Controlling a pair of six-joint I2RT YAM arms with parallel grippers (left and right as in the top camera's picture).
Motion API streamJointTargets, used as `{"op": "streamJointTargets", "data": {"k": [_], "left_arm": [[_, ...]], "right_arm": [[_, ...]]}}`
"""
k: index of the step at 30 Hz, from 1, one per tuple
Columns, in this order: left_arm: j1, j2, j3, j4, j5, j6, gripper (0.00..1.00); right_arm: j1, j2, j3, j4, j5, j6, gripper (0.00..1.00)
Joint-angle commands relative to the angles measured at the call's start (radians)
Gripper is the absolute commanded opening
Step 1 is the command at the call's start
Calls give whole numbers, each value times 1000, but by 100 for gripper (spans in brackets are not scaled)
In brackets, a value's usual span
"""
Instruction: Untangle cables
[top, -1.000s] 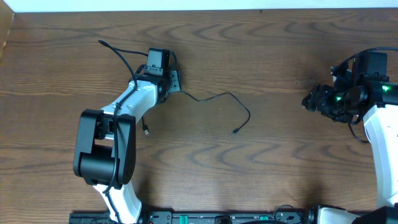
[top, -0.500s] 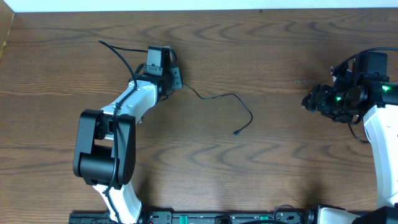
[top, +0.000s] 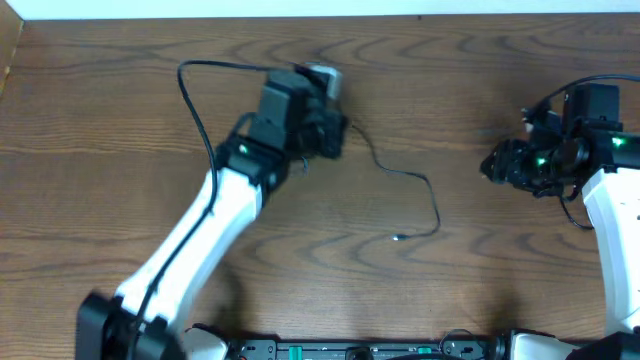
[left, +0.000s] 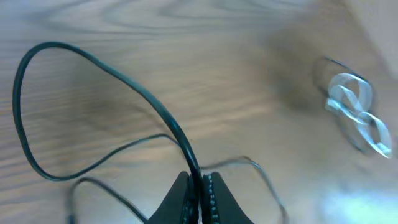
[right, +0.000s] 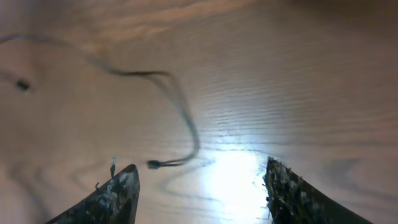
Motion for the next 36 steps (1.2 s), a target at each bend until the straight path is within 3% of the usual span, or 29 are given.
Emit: {"op": "streamJointTargets", "data": {"k": [1,7,12,24,26,29,30,32,36], "left_arm": [[-62,-94,15,-14,20,33,7],[-97,-249,15,-14,117,25,7],[-97,-334,15,-15,185,-2,7],[-97,-365,15,-22,308,-40,8],[-97,-365,15,-27,308,-40,7],[-97,-365,15,-43,307,-40,8],[-97,-365,15,-50,307,-40,7],[-97,-365,15,-67,307,-39,7],[-97,-365,15,-98,299,-27,7]], "right_arm": [[47,5,12,-11,-125,-159,62],[167,5,11,-4,-171,-288,71],[283,5,-15,67,-172,-307,76],[469,5,-190,481,-167,-268,75],[480,5,-214,529,-163,-268,66],[480,5,-229,552,-155,-268,42],[480,5,-229,551,-138,-268,24],[480,5,-229,548,-97,-267,1],[478,5,-229,542,40,-190,1]]}}
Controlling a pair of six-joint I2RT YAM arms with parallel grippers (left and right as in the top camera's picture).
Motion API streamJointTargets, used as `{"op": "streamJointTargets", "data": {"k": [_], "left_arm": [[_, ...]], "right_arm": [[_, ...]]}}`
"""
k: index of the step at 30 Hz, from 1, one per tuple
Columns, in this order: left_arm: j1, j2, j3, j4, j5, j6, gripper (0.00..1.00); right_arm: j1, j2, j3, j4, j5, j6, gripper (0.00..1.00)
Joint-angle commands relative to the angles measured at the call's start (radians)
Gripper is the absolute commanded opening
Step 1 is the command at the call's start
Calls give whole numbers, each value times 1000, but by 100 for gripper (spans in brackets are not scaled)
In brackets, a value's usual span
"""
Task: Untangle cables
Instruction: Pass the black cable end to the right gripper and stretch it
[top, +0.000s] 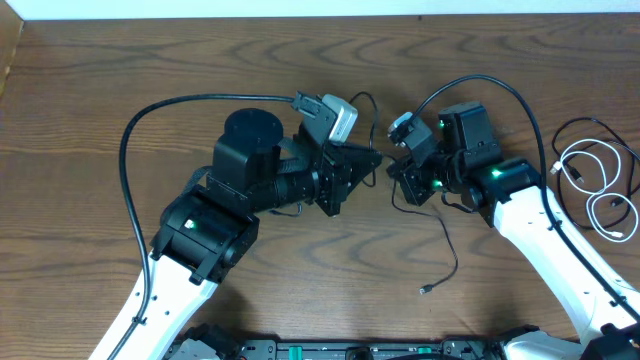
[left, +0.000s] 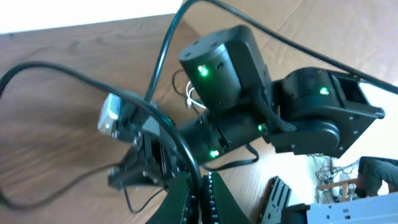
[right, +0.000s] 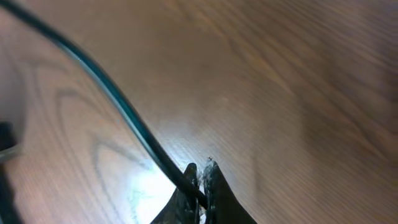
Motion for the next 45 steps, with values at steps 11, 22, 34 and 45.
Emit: {"op": "streamJointTargets", "data": {"k": [11,22,34,45], "left_arm": [[0,-7,15,-350,-466,25,7],[0,-7,15,-543,-579,25,7],[0,-7,15,-540,-586,25,7],[-1,-8,15,-455,-503,72,7]], "right_arm": [[-48,4,-4,-55,737,348,1],[-369,4,-4,0,621,354,1],[-479,4,-4,1,450,354,1],[-420,5,-5,-52,-69,354,30]]}}
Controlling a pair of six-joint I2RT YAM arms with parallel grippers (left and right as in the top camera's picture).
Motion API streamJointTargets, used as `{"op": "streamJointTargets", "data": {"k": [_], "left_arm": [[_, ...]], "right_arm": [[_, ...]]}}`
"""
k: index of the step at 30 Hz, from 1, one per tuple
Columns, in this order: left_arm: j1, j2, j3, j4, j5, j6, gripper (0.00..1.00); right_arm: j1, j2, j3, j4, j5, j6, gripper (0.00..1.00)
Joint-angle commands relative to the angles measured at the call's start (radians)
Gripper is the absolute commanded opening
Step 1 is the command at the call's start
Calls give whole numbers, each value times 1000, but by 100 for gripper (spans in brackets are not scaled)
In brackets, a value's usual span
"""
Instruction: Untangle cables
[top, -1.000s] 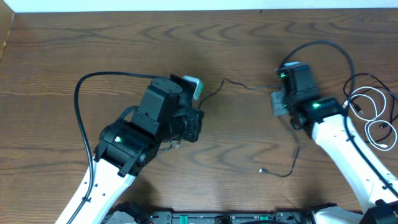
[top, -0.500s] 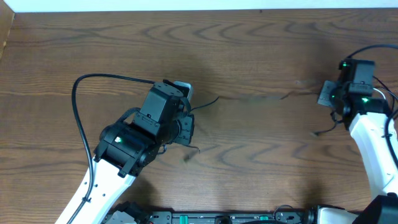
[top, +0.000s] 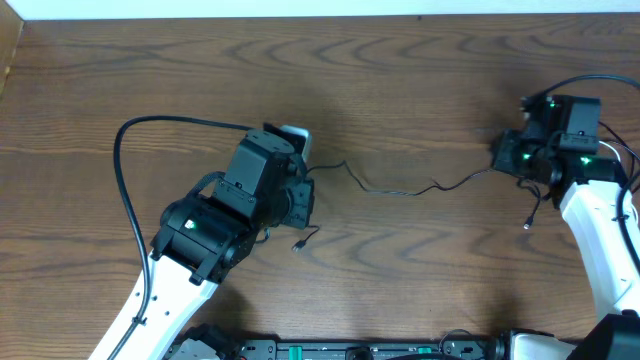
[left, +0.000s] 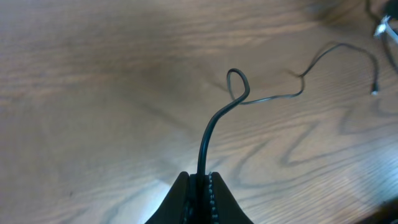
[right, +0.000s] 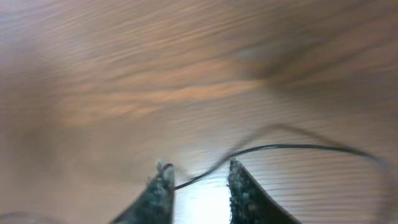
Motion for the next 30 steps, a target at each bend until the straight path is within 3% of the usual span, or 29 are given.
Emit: {"op": "streamJointTargets", "data": {"k": [1,3,5,6,8,12,13,21,30], "left_arm": [[3,-8,15,34,42,40,7],[3,-8,15,55,42,40,7],[3,-8,15,71,42,40,8],[3,-8,15,77,42,41,7],[3,-8,15,87,42,48,7],[3,-10,15,102,42,55,7],[3,-10,15,104,42,55,7],[3,-10,15,103,42,54,7],[3,-10,15,103,88,54,7]], "right_arm": [[42,4,-3,-42,-197,3,33],[72,5,-3,-84,-193,5,33],[104,6,-4,-137,-165,81,20],[119,6,-5,-163,-139,157,18],[149,6,-13,-201,-94,331,22],[212,6,-46,-182,-88,634,61],[227,6,-53,-174,-88,686,65],[341,6,-124,-103,-29,1063,48],[435,6,-211,76,119,1242,65]]}}
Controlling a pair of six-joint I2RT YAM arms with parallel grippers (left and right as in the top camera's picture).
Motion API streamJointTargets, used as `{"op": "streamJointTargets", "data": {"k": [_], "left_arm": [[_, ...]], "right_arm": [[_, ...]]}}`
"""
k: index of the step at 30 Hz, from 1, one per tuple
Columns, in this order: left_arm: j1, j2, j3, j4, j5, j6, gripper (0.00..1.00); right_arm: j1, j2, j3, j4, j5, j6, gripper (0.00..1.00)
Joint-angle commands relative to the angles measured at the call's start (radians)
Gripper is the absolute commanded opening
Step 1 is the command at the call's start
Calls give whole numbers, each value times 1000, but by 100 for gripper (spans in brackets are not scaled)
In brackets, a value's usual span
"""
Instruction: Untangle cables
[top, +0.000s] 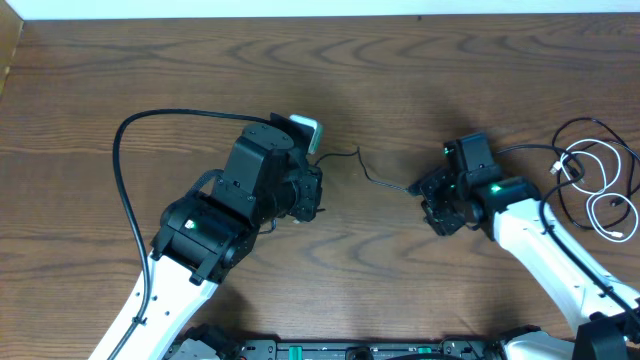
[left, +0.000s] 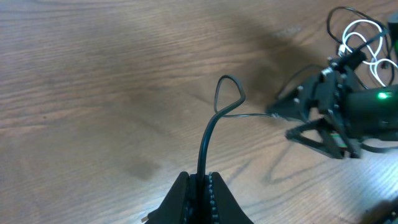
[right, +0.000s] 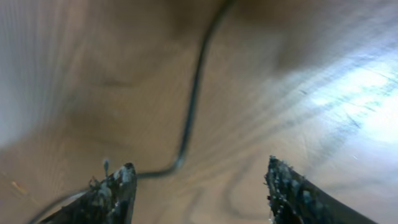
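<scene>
A thin black cable (top: 372, 180) lies on the wooden table between my two arms. My left gripper (top: 318, 180) is shut on it. In the left wrist view the left gripper (left: 200, 180) pinches the cable (left: 210, 127), which rises to a small loop and then runs right as a thinner strand. My right gripper (top: 432, 198) stands at that strand's far end. In the right wrist view the right gripper (right: 202, 186) is wide open. The cable (right: 189, 118) comes down from the top there and bends toward the left finger (right: 115, 190). Nothing lies between the fingers.
A heap of white and black cables (top: 592, 185) lies at the right edge, also seen as white loops (left: 360, 34) in the left wrist view. A thick black lead (top: 122, 170) arcs along my left arm.
My right gripper was near the right edge with its jaws narrowly apart around the stretched cable. It is now near the table's middle, wide open. The cable lies slacker and shorter. The left gripper keeps its hold.
First my left gripper held the cable at the back, with the right gripper open at the far right. Then both were shut on the cable close together mid-table. Then they stood far apart with the cable stretched between them. Now the right is open near the left.
</scene>
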Motion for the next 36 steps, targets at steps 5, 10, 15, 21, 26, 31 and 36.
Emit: {"op": "streamJointTargets", "data": {"k": [5,10,15,21,26,31,36], "left_arm": [[3,-10,15,2,33,21,7],[3,-10,15,7,64,22,7],[3,-30,15,51,66,22,8],[3,-85,15,77,66,21,7],[3,-92,15,27,65,21,7],[3,-68,15,-31,66,21,8],[3,-29,15,-76,66,21,8]], "right_arm": [[45,6,-40,173,133,113,66],[66,12,-41,183,182,145,58],[89,50,-41,183,178,182,57],[106,110,-41,199,178,204,48],[106,119,-41,206,179,157,17],[106,119,-41,205,179,-26,1],[106,119,-41,201,179,-204,1]]}}
